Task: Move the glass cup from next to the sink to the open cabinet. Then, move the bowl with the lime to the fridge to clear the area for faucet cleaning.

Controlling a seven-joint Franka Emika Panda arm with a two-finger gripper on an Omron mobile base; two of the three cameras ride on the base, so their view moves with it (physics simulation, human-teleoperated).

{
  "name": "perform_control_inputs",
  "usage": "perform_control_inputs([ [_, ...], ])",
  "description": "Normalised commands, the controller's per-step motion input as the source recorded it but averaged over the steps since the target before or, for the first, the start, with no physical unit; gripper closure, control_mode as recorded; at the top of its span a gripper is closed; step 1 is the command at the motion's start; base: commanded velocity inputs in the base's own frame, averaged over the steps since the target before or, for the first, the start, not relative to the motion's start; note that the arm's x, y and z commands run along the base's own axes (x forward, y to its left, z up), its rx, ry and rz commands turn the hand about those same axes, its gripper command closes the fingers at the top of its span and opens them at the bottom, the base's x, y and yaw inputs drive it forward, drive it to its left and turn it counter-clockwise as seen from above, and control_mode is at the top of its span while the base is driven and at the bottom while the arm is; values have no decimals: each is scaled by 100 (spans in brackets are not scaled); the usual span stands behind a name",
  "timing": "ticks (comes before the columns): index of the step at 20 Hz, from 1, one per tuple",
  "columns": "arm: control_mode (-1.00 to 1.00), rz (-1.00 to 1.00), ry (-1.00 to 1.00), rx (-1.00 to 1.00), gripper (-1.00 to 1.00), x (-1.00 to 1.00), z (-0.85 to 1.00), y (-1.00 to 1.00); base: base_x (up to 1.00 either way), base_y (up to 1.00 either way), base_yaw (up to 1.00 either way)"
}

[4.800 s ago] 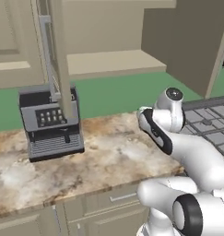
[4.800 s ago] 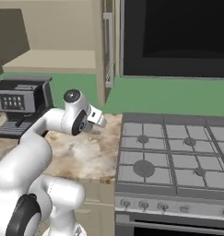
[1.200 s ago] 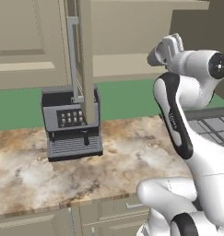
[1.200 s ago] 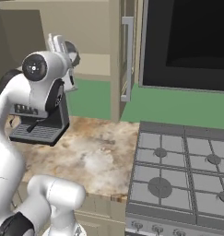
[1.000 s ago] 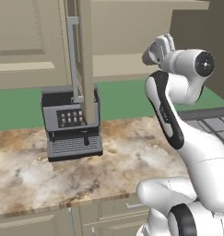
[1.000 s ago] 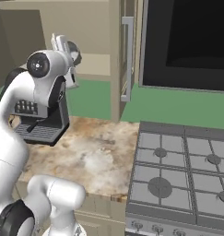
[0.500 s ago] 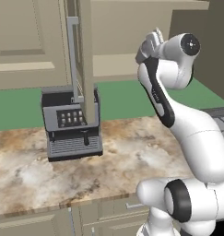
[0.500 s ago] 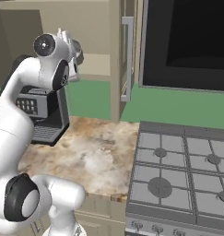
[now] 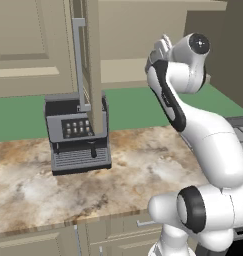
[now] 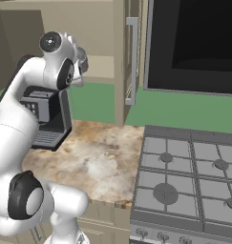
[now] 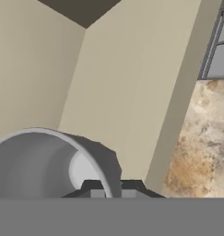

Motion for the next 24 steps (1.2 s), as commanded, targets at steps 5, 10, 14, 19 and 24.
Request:
perform_control_inputs([
  [5,-100,0,21,0,100,31,0,0,0,0,0],
  [10,-100,0,1,0,100,1,2,0,0,0,0],
  [14,-100,0,-8,0,100,0,23,0,0,0,0],
  [19,-100,0,0,0,100,34,3,0,0,0,0],
  [24,-100,0,5,-5,100,52,-32,0,0,0,0],
])
